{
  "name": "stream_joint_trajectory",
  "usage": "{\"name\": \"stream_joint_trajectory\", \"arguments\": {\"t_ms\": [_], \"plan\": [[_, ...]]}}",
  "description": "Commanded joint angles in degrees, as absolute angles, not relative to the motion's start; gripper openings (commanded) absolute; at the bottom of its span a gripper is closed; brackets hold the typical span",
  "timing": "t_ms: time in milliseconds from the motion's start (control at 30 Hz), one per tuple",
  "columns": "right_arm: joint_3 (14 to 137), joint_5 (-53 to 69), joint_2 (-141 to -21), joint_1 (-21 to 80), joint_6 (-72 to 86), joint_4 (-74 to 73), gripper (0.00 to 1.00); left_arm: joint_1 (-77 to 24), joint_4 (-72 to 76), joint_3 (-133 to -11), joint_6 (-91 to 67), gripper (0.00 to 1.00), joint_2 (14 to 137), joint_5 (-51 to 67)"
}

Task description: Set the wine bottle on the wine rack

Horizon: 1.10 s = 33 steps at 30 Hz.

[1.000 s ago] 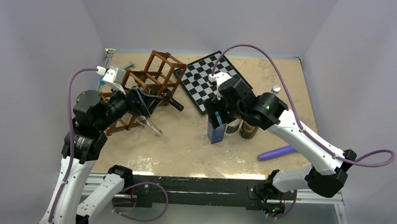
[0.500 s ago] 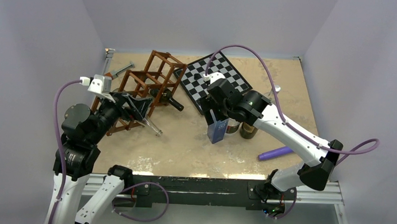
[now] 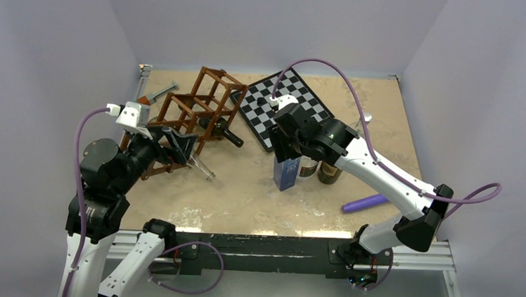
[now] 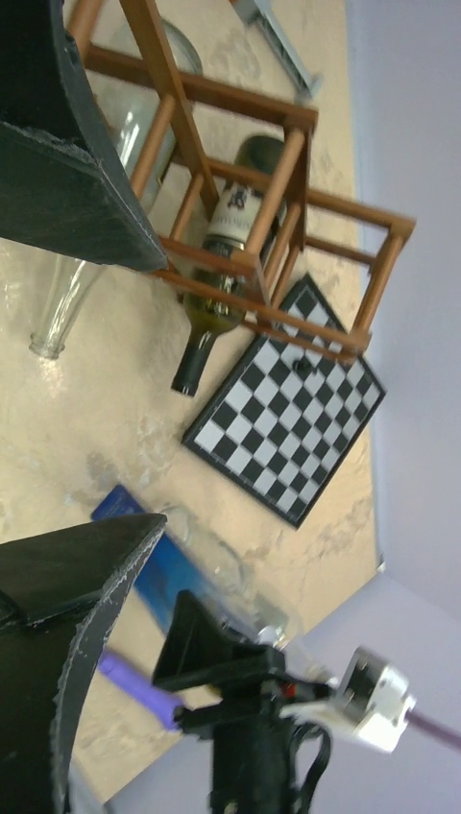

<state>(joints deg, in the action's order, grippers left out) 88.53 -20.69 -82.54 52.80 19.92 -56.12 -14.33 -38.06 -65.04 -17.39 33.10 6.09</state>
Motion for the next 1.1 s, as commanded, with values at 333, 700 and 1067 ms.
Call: {"name": "stream_joint_trajectory", "arguments": {"t_ms": [333, 700, 1067], "plan": [[109.01, -3.88, -78.84, 52.82, 18.16, -63.37, 0.0, -14.58, -14.49, -54.85, -28.23, 0.99, 37.9, 52.76], [118.83, 10.74, -79.47, 52.82, 26.24, -67.31, 0.0, -19.34, 20.82, -39.03, -49.1, 0.99, 40.89, 64.04], [125.3, 18.39, -80.89, 52.82, 31.18, -67.82, 0.0, -33.06, 29.55, -32.69, -49.07, 0.98, 47.63, 64.46]]}}
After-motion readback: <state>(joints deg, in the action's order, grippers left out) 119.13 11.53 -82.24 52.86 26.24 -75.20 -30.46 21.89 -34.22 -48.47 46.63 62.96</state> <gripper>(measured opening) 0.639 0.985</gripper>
